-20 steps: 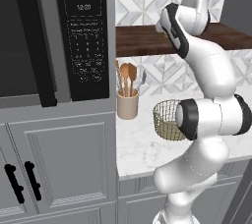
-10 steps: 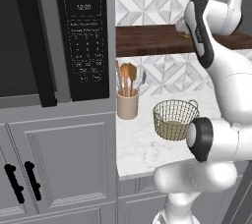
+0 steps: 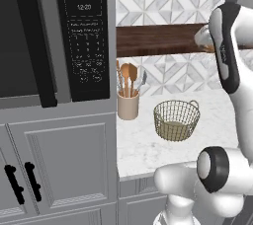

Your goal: Open the cabinet, pick up the bread from the cabinet and place it in the basket. Then move the basket to the dining counter.

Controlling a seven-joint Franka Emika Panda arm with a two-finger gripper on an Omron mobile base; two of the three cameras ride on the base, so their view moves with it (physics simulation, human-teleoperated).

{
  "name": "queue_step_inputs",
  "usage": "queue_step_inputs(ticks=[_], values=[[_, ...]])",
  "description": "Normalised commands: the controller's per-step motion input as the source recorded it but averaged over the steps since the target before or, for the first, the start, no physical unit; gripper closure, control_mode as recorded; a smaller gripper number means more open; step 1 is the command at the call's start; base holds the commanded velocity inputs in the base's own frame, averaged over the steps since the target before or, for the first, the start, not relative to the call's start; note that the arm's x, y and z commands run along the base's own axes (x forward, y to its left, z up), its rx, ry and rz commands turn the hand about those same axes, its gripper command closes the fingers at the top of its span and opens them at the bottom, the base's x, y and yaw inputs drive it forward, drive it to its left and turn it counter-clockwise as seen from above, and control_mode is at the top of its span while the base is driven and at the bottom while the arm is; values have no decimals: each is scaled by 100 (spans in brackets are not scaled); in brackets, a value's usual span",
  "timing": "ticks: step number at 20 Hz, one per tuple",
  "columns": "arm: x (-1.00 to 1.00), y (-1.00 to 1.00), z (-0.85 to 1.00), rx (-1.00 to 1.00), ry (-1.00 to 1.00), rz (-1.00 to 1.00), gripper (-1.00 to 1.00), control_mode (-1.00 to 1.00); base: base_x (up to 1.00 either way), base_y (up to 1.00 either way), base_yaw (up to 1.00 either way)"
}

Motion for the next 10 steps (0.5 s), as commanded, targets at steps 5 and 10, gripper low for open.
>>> queue_step_inputs(ticks=[5,10], values=[[-100,1,-34,0,24,0,100,-100,0,0,0],[-72,2,-68,0,26,0,100,-100,0,0,0]])
